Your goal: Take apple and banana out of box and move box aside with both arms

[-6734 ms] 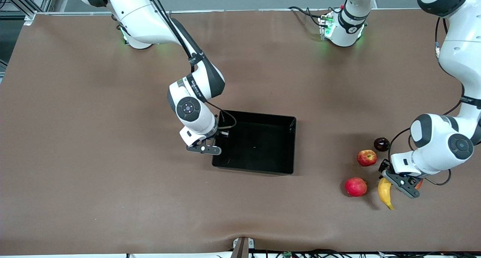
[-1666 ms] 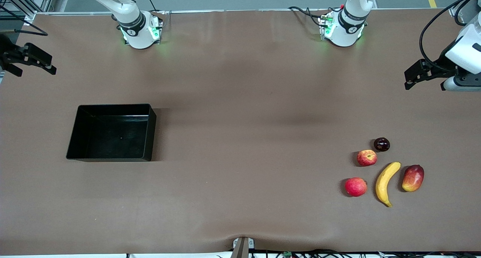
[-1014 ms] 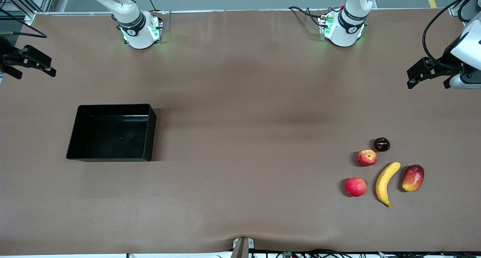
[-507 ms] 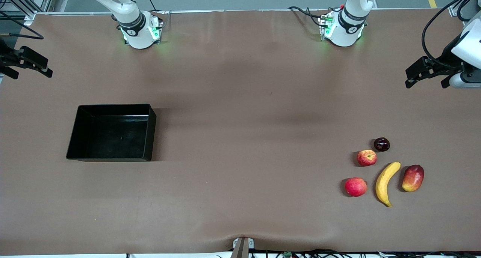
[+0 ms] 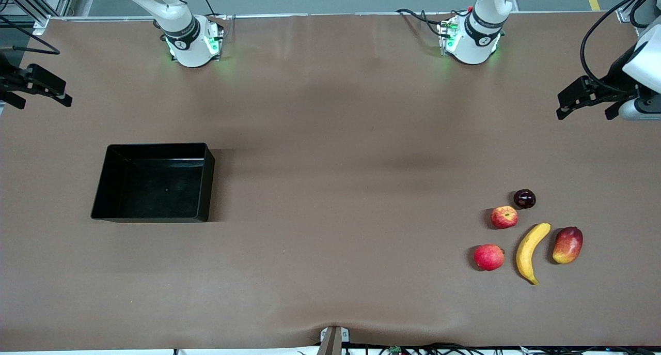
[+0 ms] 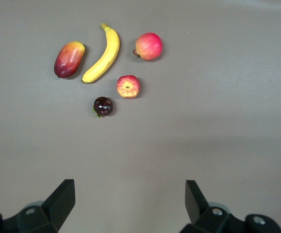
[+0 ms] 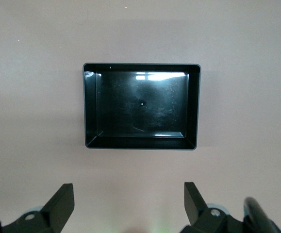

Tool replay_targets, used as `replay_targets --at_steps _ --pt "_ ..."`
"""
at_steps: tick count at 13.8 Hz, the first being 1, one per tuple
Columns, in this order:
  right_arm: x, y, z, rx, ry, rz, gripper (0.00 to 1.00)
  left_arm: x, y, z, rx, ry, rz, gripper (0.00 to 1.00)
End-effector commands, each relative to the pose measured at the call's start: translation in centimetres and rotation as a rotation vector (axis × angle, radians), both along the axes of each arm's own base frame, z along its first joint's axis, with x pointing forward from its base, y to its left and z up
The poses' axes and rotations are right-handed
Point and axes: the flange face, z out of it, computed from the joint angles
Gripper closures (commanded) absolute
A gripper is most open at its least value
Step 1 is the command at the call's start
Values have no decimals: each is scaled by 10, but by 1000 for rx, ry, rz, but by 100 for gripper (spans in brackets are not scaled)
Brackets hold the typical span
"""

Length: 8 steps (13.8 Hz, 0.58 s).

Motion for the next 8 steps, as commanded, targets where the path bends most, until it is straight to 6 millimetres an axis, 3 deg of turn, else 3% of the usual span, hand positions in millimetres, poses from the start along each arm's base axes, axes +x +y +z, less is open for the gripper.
replay_targets --at_steps 1,8 --pt "1 -4 2 -9 6 4 0 -1 0 6 -6 8 16 0" --pt "1 -4 2 -7 9 4 0 -2 1 5 -4 20 17 0"
